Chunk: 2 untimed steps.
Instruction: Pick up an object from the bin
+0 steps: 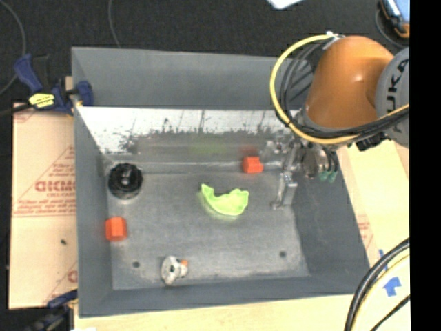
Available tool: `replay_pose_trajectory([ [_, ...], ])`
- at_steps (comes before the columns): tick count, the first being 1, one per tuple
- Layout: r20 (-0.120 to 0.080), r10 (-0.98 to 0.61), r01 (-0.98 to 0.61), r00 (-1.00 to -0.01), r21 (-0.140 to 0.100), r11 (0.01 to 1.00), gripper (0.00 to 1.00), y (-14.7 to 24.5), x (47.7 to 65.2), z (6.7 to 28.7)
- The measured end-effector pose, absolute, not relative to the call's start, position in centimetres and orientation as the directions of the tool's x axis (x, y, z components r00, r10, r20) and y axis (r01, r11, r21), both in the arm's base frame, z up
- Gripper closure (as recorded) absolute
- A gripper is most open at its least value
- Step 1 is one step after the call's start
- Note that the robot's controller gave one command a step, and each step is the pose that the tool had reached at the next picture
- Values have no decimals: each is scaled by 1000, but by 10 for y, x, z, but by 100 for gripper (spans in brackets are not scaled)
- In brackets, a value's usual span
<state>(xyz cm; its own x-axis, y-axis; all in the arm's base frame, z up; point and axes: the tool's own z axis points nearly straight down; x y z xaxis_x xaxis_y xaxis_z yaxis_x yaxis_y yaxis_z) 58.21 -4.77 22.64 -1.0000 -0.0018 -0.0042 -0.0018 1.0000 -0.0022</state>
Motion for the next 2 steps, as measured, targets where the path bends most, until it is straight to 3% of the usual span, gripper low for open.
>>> replay_pose_trajectory([
  [1, -4, -2, -2, -1000, -2, 1000, 0, -48, 582, 226],
  [2, -12, 13, 13, -1000, -1, 1000, 0, -24, 599, 149],
])
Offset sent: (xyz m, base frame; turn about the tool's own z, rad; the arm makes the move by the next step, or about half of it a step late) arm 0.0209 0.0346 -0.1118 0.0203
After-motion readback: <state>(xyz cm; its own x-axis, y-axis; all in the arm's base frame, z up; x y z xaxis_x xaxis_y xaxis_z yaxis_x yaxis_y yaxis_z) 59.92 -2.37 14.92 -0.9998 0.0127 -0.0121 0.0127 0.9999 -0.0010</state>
